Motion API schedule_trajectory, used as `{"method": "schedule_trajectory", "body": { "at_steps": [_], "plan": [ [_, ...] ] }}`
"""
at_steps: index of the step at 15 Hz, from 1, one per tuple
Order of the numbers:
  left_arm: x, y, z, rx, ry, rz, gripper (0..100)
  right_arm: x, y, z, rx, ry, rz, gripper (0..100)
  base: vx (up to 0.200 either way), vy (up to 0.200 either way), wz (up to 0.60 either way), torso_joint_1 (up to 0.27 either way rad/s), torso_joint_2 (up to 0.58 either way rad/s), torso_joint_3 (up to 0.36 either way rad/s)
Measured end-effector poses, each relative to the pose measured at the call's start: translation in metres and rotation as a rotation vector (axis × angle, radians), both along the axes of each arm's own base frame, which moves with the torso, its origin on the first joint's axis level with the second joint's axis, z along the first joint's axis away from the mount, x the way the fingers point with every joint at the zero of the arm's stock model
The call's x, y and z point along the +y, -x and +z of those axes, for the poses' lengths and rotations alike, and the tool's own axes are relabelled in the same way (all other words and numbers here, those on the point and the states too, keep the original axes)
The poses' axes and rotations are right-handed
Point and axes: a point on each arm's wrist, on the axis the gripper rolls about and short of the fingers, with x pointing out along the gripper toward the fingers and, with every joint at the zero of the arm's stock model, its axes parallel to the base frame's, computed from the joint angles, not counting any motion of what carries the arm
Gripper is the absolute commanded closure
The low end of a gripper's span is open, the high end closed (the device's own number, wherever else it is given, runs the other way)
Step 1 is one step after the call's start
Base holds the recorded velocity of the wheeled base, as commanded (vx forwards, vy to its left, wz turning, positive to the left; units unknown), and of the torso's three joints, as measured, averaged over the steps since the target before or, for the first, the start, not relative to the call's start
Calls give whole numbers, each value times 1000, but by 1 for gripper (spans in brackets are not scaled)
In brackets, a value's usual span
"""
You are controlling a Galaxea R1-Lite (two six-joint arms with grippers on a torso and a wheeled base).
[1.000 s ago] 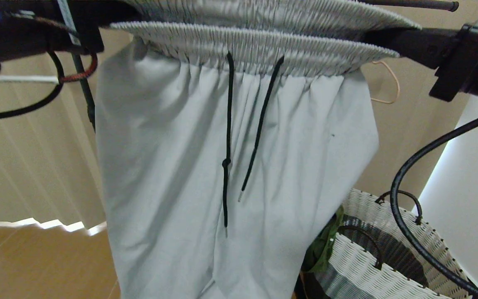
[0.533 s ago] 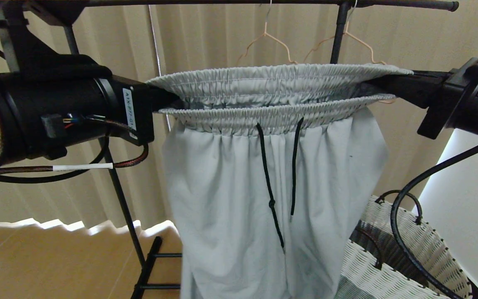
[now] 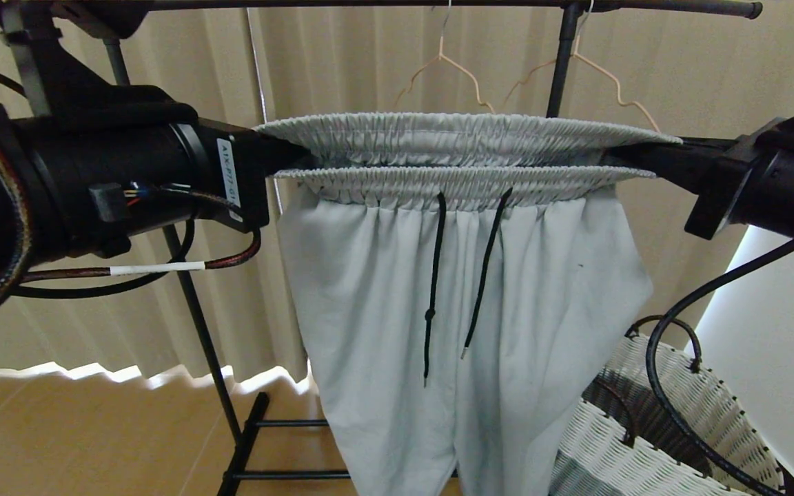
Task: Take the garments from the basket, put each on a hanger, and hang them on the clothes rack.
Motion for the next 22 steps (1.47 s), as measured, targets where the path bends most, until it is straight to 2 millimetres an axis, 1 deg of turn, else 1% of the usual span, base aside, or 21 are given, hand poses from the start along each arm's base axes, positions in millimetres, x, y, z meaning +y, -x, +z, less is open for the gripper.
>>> {"method": "schedule_trajectory", "body": {
  "at_steps": [3,6,8,11,13,15,17,19,22],
  "plan": [
    [-4,-6,-1,-14,8,5,100,-1,0,-4,11,5,-8,100,0,0,0,0,0,0],
    [-10,-15,-3,-20,14,12,100,-5,6,-4,12,9,-10,100,0,0,0,0,0,0],
    [-15,-23,0,-30,25,14,100,-10,18,-3,3,6,-9,100,0,0,0,0,0,0],
    [-23,-37,-2,-20,21,21,100,-20,42,-7,33,20,7,100,0,0,0,0,0,0],
    [-30,-47,-1,-13,46,25,100,-19,60,-8,55,31,55,100,0,0,0,0,0,0],
    [-37,-57,0,-19,73,27,100,-20,72,-5,37,24,89,100,0,0,0,0,0,0],
    [-41,-64,-2,-15,73,31,100,-21,76,-4,29,20,98,100,0,0,0,0,0,0],
    [-43,-66,-5,-8,69,34,100,-22,78,-4,26,18,96,100,0,0,0,0,0,0],
    [-39,-63,-8,3,59,39,100,-21,75,-4,25,20,87,100,0,0,0,0,0,0]
  ]
}}
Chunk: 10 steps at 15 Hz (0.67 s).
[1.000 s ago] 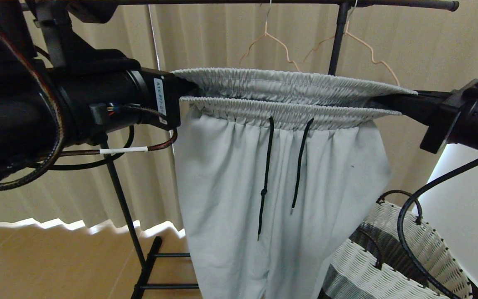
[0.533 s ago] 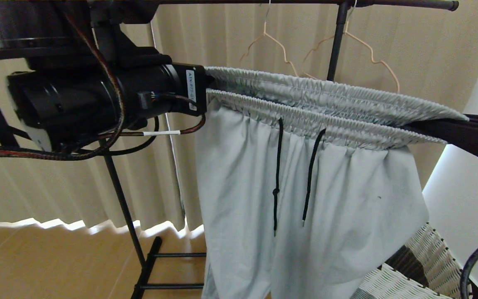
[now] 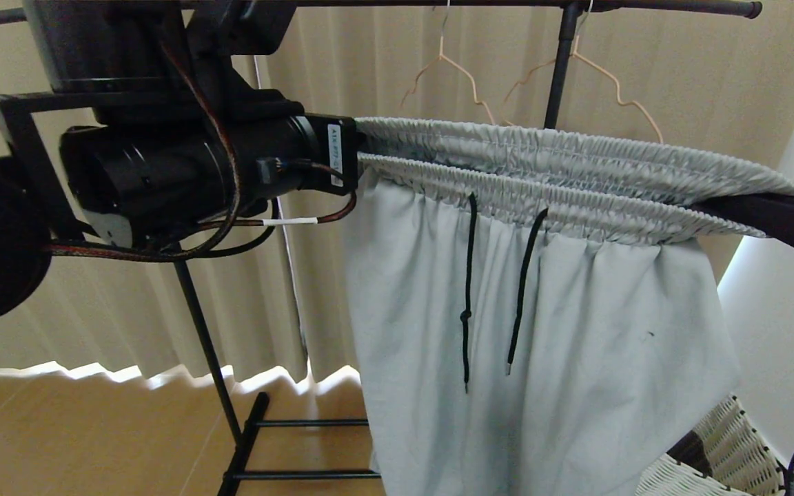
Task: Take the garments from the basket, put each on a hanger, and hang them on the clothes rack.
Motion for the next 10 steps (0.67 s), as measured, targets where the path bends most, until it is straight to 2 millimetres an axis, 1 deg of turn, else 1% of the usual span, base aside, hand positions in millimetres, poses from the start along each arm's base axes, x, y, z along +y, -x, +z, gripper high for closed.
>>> {"method": "schedule_trajectory", "body": {
  "at_steps": [3,7,10],
  "plan": [
    [15,15,-1,8,-10,10,100,3,-16,3,-2,-1,-35,100,0,0,0,0,0,0],
    [34,41,-6,19,-32,2,100,10,-52,10,-36,-22,-89,100,0,0,0,0,0,0],
    [45,56,-10,-2,-76,-4,100,18,-75,14,-73,-43,-92,100,0,0,0,0,0,0]
  ]
}}
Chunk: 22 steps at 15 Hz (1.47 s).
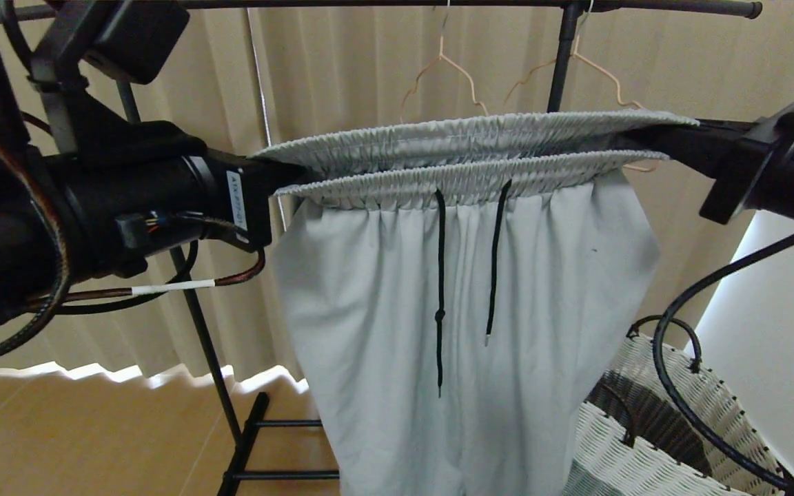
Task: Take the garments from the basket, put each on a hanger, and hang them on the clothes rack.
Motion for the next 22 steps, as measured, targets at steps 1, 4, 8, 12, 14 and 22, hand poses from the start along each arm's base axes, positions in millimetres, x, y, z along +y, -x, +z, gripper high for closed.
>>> {"method": "schedule_trajectory", "body": {
  "at_steps": [1,4,8,12,14,22],
  "plan": [
    [2,5,-1,-3,-5,-4,100,2,-6,1,-14,-6,2,100,0,0,0,0,0,0],
    [2,29,-4,19,-27,-73,100,10,-22,3,-16,-8,2,100,0,0,0,0,0,0],
    [3,59,-1,40,-49,-173,100,15,-35,4,-15,-8,2,100,0,0,0,0,0,0],
    [3,76,2,21,-33,-239,100,17,-38,3,-9,-6,2,100,0,0,0,0,0,0],
    [3,77,5,10,-24,-245,100,16,-36,3,-9,-6,-4,100,0,0,0,0,0,0],
    [-6,55,23,-36,17,-186,100,-1,-1,7,-14,-6,-13,100,0,0,0,0,0,0]
  ]
}}
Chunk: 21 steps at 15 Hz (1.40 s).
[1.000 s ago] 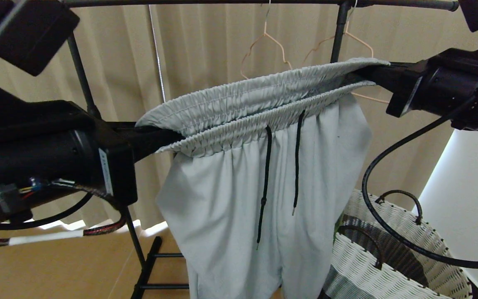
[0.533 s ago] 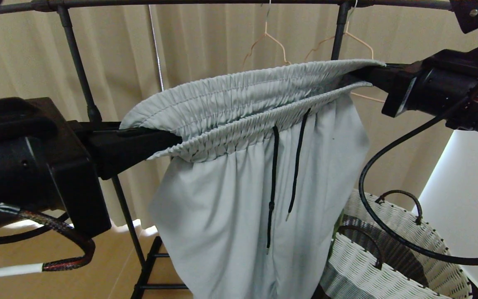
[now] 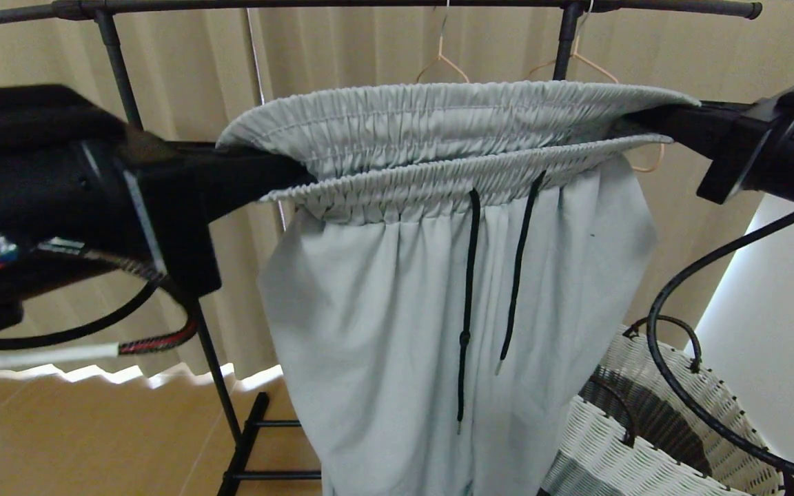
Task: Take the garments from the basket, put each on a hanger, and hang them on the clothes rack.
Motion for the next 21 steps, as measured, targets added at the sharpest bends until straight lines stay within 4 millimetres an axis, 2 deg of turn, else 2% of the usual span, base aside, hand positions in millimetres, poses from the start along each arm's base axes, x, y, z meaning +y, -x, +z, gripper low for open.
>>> {"method": "schedule_trajectory", "body": {
  "at_steps": [3,6,11,21],
  "plan": [
    [-8,-35,8,-48,49,89,100,-9,21,0,47,21,5,100,0,0,0,0,0,0],
    [-15,-52,-1,-23,26,118,100,-14,31,-5,53,24,8,100,0,0,0,0,0,0],
    [-18,-57,-21,25,-21,120,100,-13,31,-11,65,30,12,100,0,0,0,0,0,0],
    [-15,-54,-19,19,-18,122,100,-9,23,-17,94,43,10,100,0,0,0,0,0,0]
  ]
}}
